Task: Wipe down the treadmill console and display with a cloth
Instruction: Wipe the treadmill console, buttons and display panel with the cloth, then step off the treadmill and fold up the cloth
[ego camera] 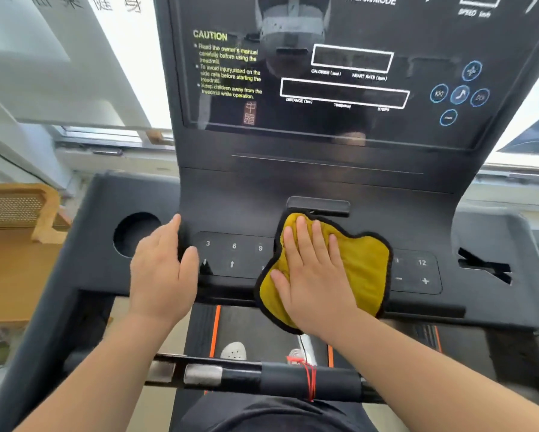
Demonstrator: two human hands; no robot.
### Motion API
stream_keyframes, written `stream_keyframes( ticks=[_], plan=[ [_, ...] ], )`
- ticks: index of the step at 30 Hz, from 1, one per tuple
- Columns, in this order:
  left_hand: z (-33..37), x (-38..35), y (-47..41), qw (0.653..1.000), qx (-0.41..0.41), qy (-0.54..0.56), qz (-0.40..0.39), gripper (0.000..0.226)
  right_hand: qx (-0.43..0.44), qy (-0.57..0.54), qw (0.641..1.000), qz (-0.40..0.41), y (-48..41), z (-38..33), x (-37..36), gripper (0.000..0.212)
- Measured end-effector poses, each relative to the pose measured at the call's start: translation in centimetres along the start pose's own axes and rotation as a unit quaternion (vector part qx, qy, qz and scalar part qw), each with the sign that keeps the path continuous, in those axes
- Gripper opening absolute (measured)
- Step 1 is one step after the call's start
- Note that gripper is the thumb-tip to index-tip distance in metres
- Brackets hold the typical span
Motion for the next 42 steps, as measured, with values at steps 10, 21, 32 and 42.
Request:
stream_keyframes(
  ticks=[10, 21, 32, 42],
  plan=[
    [-2.8, 3.3, -1.7, 0.987, -0.034, 0.13, -0.092, 0.058, 0.003, -0.009, 1.0, -0.009, -4.2, -9.0, 0.0, 0.081],
    [-6.5, 6.1, -1.3, 0.991, 0.0, 0.13, -0.029, 0.052, 0.071, -0.026, 0.997, -0.032, -7.8, -17.4, -0.2, 0.078],
    [-6.7, 6.5, -1.1, 0.998, 0.032, 0.055, -0.008, 0.051, 0.027, -0.161, 0.976, 0.143, -9.6, -12.9, 4.9, 0.049],
    [-6.5, 8.0, -0.5, 0.99, 0.025, 0.133, 0.023, 0.058, 0.025, -0.158, 0.981, 0.11, -9.2, -12.9, 6.1, 0.024]
  ],
)
Point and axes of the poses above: each hand's wrist, its own y-axis away from the middle knuckle, its own x-axis out of the back of the hand, z = x × y, the point moved 4 cm from there along -y, towards the middle knuckle, and after that the axes turned 8 degrees about z, right-handed, at the moved point
